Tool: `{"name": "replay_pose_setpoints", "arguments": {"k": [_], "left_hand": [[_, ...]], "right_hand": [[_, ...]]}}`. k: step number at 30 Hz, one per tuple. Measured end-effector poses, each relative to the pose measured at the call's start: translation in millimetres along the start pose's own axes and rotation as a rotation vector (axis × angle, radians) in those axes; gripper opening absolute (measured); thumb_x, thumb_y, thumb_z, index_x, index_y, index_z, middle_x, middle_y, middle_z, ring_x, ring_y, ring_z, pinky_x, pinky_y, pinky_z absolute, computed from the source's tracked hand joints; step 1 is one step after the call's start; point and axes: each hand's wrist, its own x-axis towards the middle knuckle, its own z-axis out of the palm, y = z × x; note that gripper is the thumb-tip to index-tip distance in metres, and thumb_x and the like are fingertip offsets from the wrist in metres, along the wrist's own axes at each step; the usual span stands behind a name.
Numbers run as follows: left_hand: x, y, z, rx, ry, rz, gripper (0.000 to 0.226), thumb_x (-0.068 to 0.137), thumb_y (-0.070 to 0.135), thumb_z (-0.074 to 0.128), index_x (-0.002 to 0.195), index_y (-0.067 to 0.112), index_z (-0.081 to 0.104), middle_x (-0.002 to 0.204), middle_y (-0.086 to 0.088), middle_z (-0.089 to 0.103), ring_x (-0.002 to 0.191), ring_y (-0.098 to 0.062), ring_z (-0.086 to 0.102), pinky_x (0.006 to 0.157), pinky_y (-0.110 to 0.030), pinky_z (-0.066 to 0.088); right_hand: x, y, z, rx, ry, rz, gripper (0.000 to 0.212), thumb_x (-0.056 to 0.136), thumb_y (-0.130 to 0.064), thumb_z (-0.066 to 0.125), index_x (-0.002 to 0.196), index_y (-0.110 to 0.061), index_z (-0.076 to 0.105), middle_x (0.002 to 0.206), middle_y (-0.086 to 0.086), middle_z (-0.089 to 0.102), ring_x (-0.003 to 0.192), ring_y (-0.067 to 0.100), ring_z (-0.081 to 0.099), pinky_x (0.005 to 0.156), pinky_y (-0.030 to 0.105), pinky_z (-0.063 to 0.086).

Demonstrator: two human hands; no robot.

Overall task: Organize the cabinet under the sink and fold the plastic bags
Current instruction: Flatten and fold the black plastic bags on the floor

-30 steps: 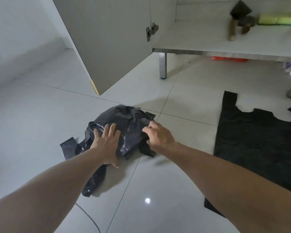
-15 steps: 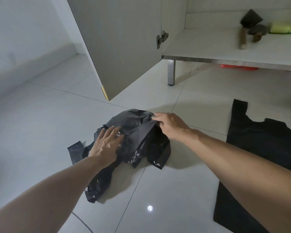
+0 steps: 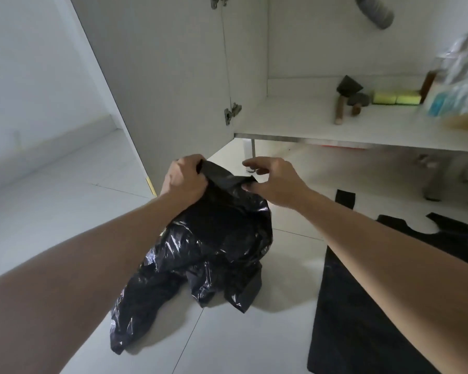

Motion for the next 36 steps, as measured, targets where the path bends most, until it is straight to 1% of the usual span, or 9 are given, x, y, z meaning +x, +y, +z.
{"name": "replay_pose_setpoints", "arguments": {"k": [2,4,12,16,21,25,28,32,36], "left_hand": [[4.9,25.1,-2.2,-0.034,0.068,-0.003,0.014,0.086,0.009,0.049,0.073,0.012,0.056,0.069,-0.004,0.055,0.064,-0.023,0.047,0.058,-0.027,0.034],[10.2,40.2,-4.4,-0.084,0.135,0.026,0.014,0.091,0.019,0.052,0.079,0.013,0.057,0.071,-0.002,0.053,0.066,-0.023,0.046,0.060,-0.028,0.034],[2.7,27.6,1.9,0.046,0.044,-0.043,0.023,0.085,0.015,0.064,0.105,0.022,0.073,0.084,-0.005,0.068,0.074,-0.025,0.061,0.066,-0.031,0.050],[21.4,31.3,-7.2,0.019,0.142,-0.038,0.019,0.087,0.010,0.062,0.097,0.017,0.075,0.072,-0.004,0.060,0.071,-0.027,0.056,0.064,-0.028,0.041],[58.2,63.6,-16.3,-0.067,0.151,0.027,0.019,0.084,0.007,0.064,0.097,0.014,0.077,0.075,-0.007,0.065,0.072,-0.021,0.057,0.064,-0.025,0.040],[88.2,95.5,3.6,0.130,-0.068,-0.003,0.024,0.084,0.027,0.072,0.105,0.015,0.073,0.086,-0.007,0.066,0.078,-0.025,0.061,0.065,-0.029,0.045],[105.4,129.6,23.2,0.123,-0.128,-0.107,0.036,0.079,0.030,0.076,0.107,0.008,0.069,0.097,-0.015,0.069,0.090,-0.030,0.066,0.076,-0.036,0.053],[121.3,196.1,34.9,-0.286,-0.190,-0.213,0.012,0.088,0.014,0.068,0.083,0.008,0.058,0.042,0.002,0.060,0.042,-0.010,0.061,0.042,-0.023,0.052],[132.1,250.8,45.8,-0.647,0.090,-0.158,0.023,0.076,0.006,0.064,0.097,0.009,0.073,0.087,-0.004,0.070,0.075,-0.017,0.069,0.065,-0.022,0.055]], "right_hand": [[4.3,-11.2,-14.6,0.007,0.073,-0.039,0.012,0.085,-0.021,0.068,0.094,-0.015,0.075,0.087,-0.001,0.072,0.083,0.016,0.064,0.080,0.029,0.051],[7.7,-17.5,-29.4,0.092,0.168,-0.029,0.018,0.088,-0.019,0.065,0.075,-0.007,0.070,0.063,0.003,0.064,0.062,0.019,0.058,0.064,0.031,0.049],[14.8,-28.2,-98.8,0.412,0.500,0.077,0.017,0.091,-0.013,0.064,0.076,-0.007,0.069,0.072,0.010,0.066,0.062,0.012,0.055,0.060,0.025,0.040],[10.7,-5.6,-137.5,0.334,0.638,0.183,0.030,0.093,-0.018,0.063,0.065,-0.009,0.058,0.047,-0.003,0.050,0.036,0.002,0.039,0.041,0.018,0.029],[-2.0,29.3,-185.1,-0.158,0.704,0.264,0.024,0.091,-0.024,0.063,0.080,-0.003,0.066,0.071,0.008,0.054,0.072,0.019,0.050,0.065,0.027,0.036],[-14.1,45.3,-226.5,-0.391,0.504,0.490,0.030,0.087,-0.019,0.062,0.062,-0.003,0.054,0.059,0.005,0.050,0.065,0.024,0.056,0.052,0.024,0.034],[-12.9,66.8,-254.2,-0.094,0.572,0.609,0.022,0.090,-0.012,0.060,0.070,-0.003,0.057,0.060,0.009,0.058,0.045,0.018,0.056,0.047,0.024,0.042],[-18.4,80.1,-298.8,0.440,0.607,0.647,0.027,0.099,-0.013,0.049,0.119,0.004,0.053,0.106,0.012,0.063,0.090,0.027,0.068,0.074,0.037,0.059],[-27.1,88.5,-345.0,0.319,0.886,0.438,0.015,0.084,-0.010,0.056,0.099,-0.010,0.060,0.098,0.012,0.064,0.087,0.027,0.069,0.074,0.037,0.061]]}}
